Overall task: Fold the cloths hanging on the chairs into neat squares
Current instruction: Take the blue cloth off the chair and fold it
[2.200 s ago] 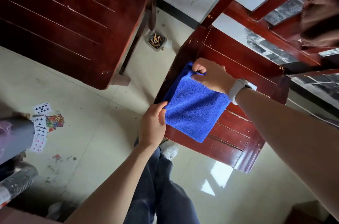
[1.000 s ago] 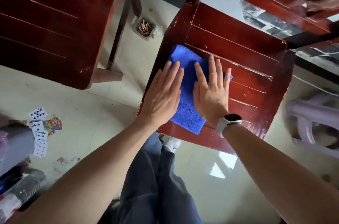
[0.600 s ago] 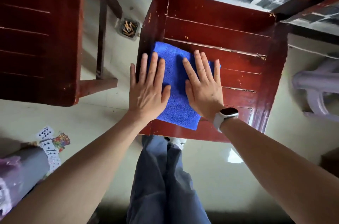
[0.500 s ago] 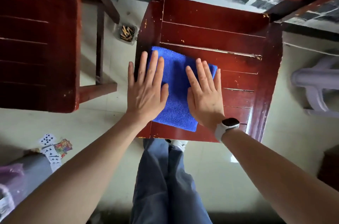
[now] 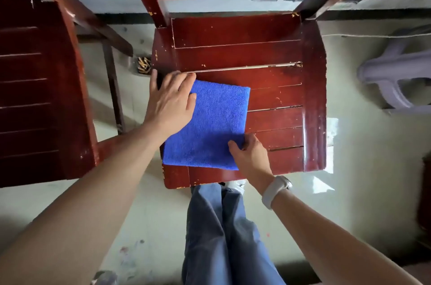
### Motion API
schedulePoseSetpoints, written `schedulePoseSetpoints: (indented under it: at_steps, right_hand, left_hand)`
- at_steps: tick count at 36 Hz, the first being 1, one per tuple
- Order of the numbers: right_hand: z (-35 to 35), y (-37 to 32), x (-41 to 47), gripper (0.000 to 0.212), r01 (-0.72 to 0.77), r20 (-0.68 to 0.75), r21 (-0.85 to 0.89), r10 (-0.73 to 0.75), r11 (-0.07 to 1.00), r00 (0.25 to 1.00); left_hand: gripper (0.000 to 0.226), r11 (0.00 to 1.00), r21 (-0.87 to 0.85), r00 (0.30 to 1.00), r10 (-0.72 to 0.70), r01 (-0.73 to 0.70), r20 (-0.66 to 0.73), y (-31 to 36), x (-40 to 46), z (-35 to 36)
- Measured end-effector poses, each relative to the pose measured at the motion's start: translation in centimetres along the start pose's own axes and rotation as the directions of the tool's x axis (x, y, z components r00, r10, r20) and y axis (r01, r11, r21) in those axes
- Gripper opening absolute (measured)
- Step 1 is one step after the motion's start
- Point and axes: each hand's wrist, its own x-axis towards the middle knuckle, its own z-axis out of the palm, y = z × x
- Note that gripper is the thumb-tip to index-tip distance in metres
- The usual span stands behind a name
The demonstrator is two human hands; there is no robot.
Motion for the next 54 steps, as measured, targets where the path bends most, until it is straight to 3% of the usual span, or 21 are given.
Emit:
schedulePoseSetpoints:
  at_steps: [4,7,10,14,18,21,23,27,30,33,39,44,50,54]
  right_hand:
    - [-2.0,-1.0,1.0,0.029,-0.008,0.007,0.047,0.007,0.999,1.0]
    - [-5.5,-2.0,3.0,0.016,0.165,-0.215,0.081,-0.144,0.983,0.966]
    - [-8.5,-3.1,5.4,0.031,0.315,-0.396,0.081,-0.259,0.946,0.881]
    - [-9.6,-2.8,6.9,0.04,0.295,-0.514,0.183,-0.164,0.938,0.842]
    - [-7.5,-0.7,6.0,0.039,0.047,-0.373,0.334,0.086,0.941,0.924]
    - [-6.0,0.1,5.4,0.036,-0.013,-0.29,0.377,0.131,0.926,0.948]
    - [-5.6,0.0,5.5,0.022,-0.05,-0.254,0.411,0.167,0.91,0.953]
    - [-5.8,-0.6,5.8,0.015,-0.098,-0.177,0.561,0.234,0.822,0.956]
    - [-6.1,-0.7,5.5,0.011,-0.05,-0.173,0.632,0.204,0.774,0.964]
    - [-6.6,-0.6,4.8,0.015,0.0,-0.194,0.659,0.17,0.753,0.966]
    - [-8.9,0.7,1.0,0.017,0.082,-0.248,0.64,0.104,0.764,0.963]
    - [-12.4,2.6,-4.2,0.025,0.112,-0.271,0.589,0.065,0.8,0.96]
    - [-18.3,6.2,-10.5,0.024,0.139,-0.349,0.674,0.147,0.725,0.926]
    - [-23.1,9.8,-14.2,0.012,0.173,-0.397,0.748,0.223,0.64,0.89]
  left_hand:
    - [0.043,0.998,0.015,0.998,-0.066,0.065,0.022,-0.2,0.9,-0.8]
    - [0.03,0.986,-0.058,0.986,-0.151,0.155,0.068,0.2,0.0,-1.3]
    - [0.027,0.974,-0.129,0.979,-0.175,0.188,0.105,0.8,-1.4,-0.9]
    - [0.031,0.908,-0.329,0.965,-0.254,0.26,0.062,1.1,-1.2,-0.4]
    - [0.038,0.847,-0.456,0.961,-0.258,0.274,0.099,3.1,1.1,-0.4]
    - [0.041,0.828,-0.479,0.956,-0.253,0.292,0.147,4.8,2.5,0.0]
    - [0.046,0.79,-0.476,0.922,-0.324,0.388,0.214,5.7,3.0,0.1]
    - [0.048,0.743,-0.42,0.853,-0.437,0.521,0.285,6.8,3.7,0.1]
    - [0.025,0.64,-0.584,0.863,-0.425,0.499,0.273,6.8,3.5,0.4]
    - [0.019,0.579,-0.651,0.867,-0.4,0.491,0.297,7.2,2.8,-0.3]
    - [0.028,0.676,-0.639,0.929,-0.299,0.367,0.218,10.0,-0.1,-3.3]
    - [0.042,0.765,-0.595,0.964,-0.256,0.246,0.07,14.5,-3.5,-6.7]
    - [0.04,0.797,-0.585,0.984,-0.177,0.15,0.012,22.5,-6.9,-11.3]
    - [0.038,0.825,-0.563,0.998,-0.07,0.056,-0.003,29.0,-7.8,-13.8]
